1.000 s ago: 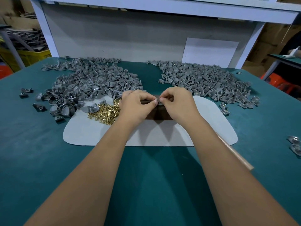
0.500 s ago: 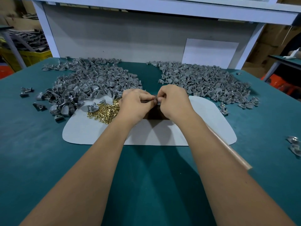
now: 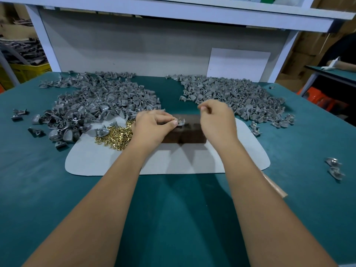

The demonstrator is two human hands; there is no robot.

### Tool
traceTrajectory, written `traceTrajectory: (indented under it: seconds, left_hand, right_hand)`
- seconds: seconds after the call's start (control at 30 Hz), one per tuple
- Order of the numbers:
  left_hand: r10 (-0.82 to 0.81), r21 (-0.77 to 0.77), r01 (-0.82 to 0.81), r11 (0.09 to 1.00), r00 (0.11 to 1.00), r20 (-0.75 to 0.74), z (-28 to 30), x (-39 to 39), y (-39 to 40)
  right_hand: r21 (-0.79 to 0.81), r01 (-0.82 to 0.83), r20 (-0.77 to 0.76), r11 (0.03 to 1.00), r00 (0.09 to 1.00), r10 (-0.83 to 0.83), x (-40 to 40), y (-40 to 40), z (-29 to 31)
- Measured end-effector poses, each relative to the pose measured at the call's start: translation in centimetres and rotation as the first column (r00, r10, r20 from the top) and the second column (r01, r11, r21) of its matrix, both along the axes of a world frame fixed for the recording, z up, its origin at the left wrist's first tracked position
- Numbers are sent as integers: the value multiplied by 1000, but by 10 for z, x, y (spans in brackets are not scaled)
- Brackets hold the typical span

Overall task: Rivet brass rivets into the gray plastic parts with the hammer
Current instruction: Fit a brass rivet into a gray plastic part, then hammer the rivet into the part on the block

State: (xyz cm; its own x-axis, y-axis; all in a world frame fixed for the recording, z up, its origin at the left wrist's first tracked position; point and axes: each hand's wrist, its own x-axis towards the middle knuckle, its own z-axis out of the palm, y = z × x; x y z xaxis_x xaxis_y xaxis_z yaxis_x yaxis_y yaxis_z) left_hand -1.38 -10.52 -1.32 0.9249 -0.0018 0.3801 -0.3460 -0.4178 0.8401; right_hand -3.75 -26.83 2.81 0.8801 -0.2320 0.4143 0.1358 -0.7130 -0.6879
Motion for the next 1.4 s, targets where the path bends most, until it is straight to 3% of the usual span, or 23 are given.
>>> traceTrajectory:
  seconds: [0.07, 0.17, 0.4, 0.6, 0.87, 0.97, 1.07, 1.4]
  left_hand:
    - [-2, -28, 2, 1000, 1000, -28, 0, -1, -1]
    - [0, -46, -2, 999, 998, -56, 1, -1, -1]
    - [60, -8, -60, 998, 998, -3, 1, -4, -3]
    - [126, 44, -127, 991, 992, 27, 2, -7, -7]
    - [176, 69, -178, 982, 984, 30, 4, -10, -9]
    - [166, 80, -168, 983, 986, 28, 4, -9, -10]
    - [152, 77, -153, 985, 988, 9, 5, -7, -9]
    - [97, -93, -103, 990, 993, -65, 7, -9, -10]
  right_hand:
    - [-90, 131, -123, 987, 982, -142, -1, -17, 2]
    - [-364, 111, -367, 925, 896, -252, -12, -33, 1]
    - [-537, 92, -390, 839, 854, -343, -26, -26, -14]
    - [-496, 173, -348, 851, 858, -378, -27, -25, -18]
    - [-418, 336, -61, 844, 917, -395, -38, -36, -2]
    - [-396, 292, 32, 871, 952, -304, -51, -36, 6]
    - [-399, 217, 18, 891, 973, -229, -64, -32, 11]
    - [-496, 273, 119, 824, 962, -248, -70, -22, 19]
